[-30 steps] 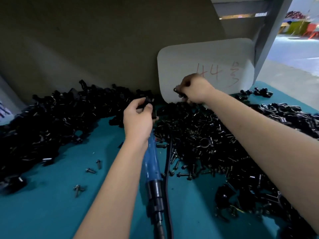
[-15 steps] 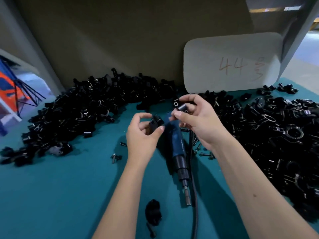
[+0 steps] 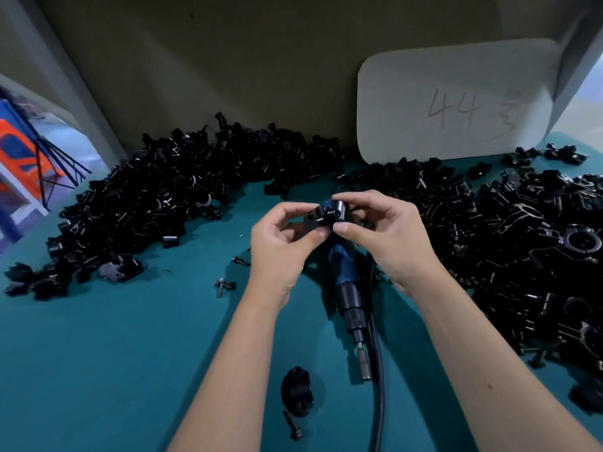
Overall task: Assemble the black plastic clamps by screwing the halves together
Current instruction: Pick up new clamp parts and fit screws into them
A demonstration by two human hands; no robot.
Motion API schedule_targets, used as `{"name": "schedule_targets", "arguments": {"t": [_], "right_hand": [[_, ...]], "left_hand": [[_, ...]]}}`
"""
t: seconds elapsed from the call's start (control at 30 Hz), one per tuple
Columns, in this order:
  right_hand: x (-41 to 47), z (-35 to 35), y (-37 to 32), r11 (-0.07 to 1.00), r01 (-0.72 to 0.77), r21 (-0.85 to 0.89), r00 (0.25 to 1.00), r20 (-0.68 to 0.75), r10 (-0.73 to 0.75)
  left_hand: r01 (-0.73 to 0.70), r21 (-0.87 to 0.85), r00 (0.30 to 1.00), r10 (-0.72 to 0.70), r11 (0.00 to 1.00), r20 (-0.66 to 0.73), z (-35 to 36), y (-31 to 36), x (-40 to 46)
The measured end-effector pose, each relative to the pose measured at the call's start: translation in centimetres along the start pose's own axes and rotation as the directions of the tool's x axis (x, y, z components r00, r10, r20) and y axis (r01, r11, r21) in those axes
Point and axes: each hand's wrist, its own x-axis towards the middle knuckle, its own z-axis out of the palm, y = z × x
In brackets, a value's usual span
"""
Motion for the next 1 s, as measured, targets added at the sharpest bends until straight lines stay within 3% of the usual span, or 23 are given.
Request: {"name": "schedule_targets", "arguments": {"t": [0.13,0.2,0.3,0.53,0.67,0.87,1.0], "right_hand": [[-0.1,0.9,-0.2,0.957,-0.163,0.239,0.983,-0.043,0.179],[0.0,0.9,-0.2,0.937,-0.225,0.268,0.968,-0.048,0.246],[0.0,1.0,-0.2,0.931,-0.264,0.252,0.954,-0.076,0.291],[-0.1,1.0,-0.3,0.907,-0.336,0.254,0.91,-0.159,0.382],[0.0,1.3,-0.1,0.95,-0.291,0.109,0.91,-0.274,0.311],[-0.2,1.1,-0.5,0.964,-0.235,0.129,0.968,-0.063,0.244],[-0.2,0.9,-0.9,0.946,-0.237,0.22,0.966,0.159,0.205]], "left_hand": [[-0.071,0.055,0.997,0.072,0.996,-0.014,0.4,-0.1,-0.1],[-0.11,0.127,0.994,0.111,0.986,-0.006,0.4,0.0,-0.1],[-0.159,0.232,0.987,0.153,0.96,0.043,0.7,0.2,-0.3],[-0.131,0.199,0.983,0.101,0.971,0.154,0.9,0.6,-0.4],[-0.078,0.166,0.988,0.054,0.983,0.146,1.2,0.4,-0.6],[-0.129,0.128,0.985,0.111,0.983,0.135,0.9,0.1,-0.3],[-0.006,-0.067,0.999,0.009,0.998,0.043,0.3,0.2,-0.2]]}}
